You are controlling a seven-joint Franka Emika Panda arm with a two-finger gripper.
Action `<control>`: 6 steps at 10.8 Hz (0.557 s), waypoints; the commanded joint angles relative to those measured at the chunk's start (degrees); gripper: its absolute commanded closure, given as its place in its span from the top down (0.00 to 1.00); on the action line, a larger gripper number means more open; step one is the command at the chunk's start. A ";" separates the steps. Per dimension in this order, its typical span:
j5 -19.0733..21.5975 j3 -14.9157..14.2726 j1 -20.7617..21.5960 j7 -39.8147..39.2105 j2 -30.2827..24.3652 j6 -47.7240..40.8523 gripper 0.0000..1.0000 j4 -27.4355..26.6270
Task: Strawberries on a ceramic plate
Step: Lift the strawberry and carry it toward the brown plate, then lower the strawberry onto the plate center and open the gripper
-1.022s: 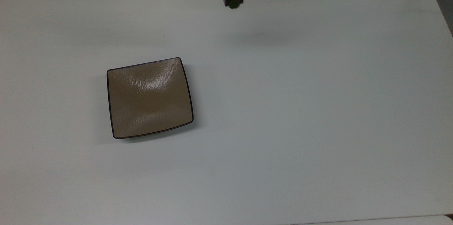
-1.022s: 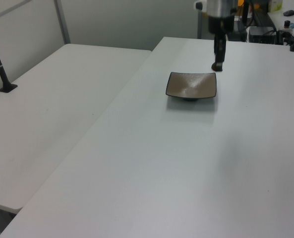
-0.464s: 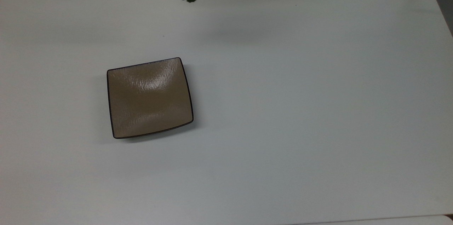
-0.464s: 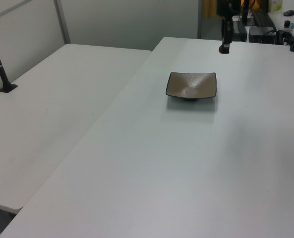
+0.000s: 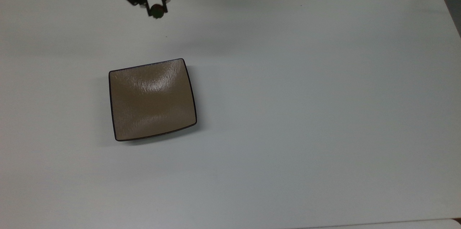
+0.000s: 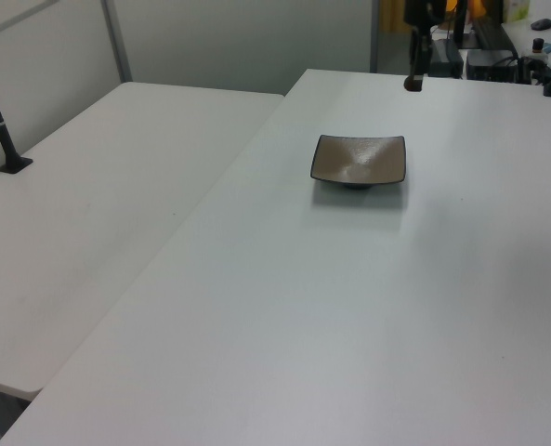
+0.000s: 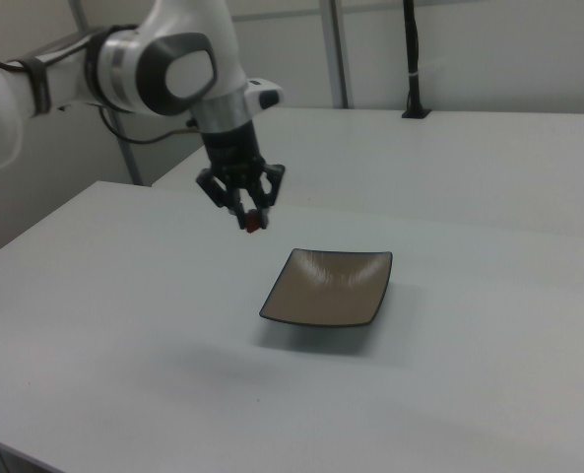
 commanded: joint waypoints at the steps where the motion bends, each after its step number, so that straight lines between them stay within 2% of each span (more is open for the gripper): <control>1: 1.22 0.59 -2.68 -1.93 5.12 6.73 0.00 1.62; 6: 1.22 0.77 -3.22 -2.63 12.60 18.61 0.00 1.01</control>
